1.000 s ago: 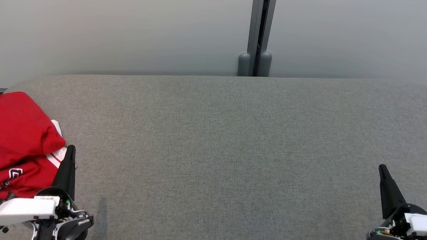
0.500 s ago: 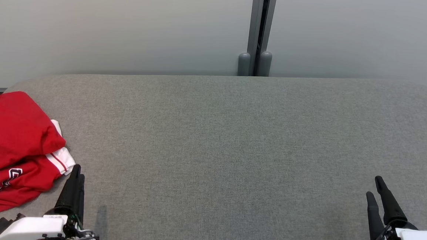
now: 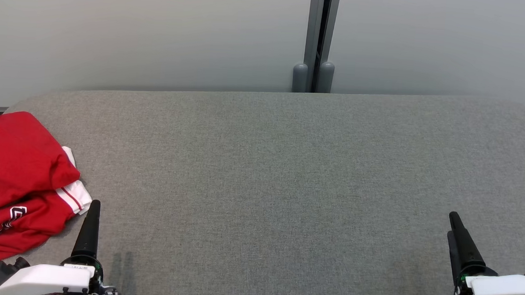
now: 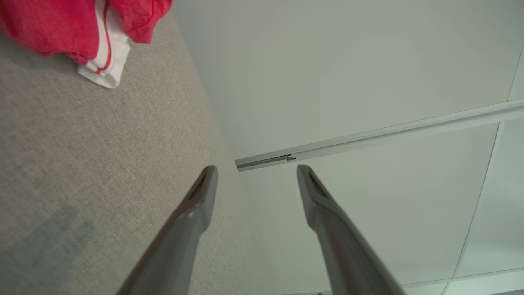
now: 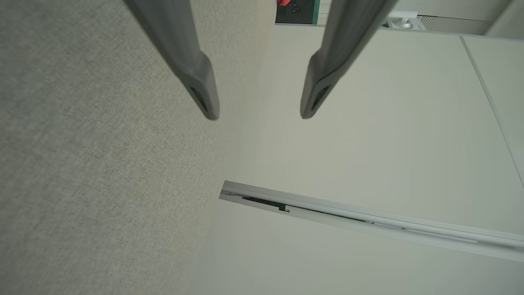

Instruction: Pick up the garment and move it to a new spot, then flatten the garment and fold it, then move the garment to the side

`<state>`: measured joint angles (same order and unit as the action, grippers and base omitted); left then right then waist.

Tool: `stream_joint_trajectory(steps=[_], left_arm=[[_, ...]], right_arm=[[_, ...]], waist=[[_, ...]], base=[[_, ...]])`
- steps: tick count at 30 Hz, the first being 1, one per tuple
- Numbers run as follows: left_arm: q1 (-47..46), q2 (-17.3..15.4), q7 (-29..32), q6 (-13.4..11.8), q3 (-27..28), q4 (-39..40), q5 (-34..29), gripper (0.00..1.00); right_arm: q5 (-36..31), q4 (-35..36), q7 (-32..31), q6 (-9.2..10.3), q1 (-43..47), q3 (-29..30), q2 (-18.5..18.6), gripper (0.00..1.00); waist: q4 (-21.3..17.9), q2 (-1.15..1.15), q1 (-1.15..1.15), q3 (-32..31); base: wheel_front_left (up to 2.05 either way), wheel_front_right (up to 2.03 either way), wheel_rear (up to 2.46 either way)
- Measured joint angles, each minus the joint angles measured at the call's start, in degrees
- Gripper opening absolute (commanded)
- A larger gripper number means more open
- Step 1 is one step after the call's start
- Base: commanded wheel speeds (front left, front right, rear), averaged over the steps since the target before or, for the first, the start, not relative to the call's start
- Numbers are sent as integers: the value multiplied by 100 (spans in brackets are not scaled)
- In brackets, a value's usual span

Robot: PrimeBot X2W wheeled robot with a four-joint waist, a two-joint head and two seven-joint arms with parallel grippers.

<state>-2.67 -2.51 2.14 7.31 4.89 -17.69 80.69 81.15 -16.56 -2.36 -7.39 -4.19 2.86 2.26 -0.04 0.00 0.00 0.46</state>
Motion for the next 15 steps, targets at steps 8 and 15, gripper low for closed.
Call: stream_joint_trajectory(steps=[8,15], left_arm=[[-5,-13,-194,0,3,-97,-1105,100],[-5,-21,-346,-40,-7,-170,-2028,100]], right_arm=[[-1009,-87,192,0,-53,-107,-18,100],[-1867,-189,353,-1,-117,-121,-24,100]], waist=[[-8,0,0,13],[-12,0,0,31]], base=[[0,0,0],[0,0,0]])
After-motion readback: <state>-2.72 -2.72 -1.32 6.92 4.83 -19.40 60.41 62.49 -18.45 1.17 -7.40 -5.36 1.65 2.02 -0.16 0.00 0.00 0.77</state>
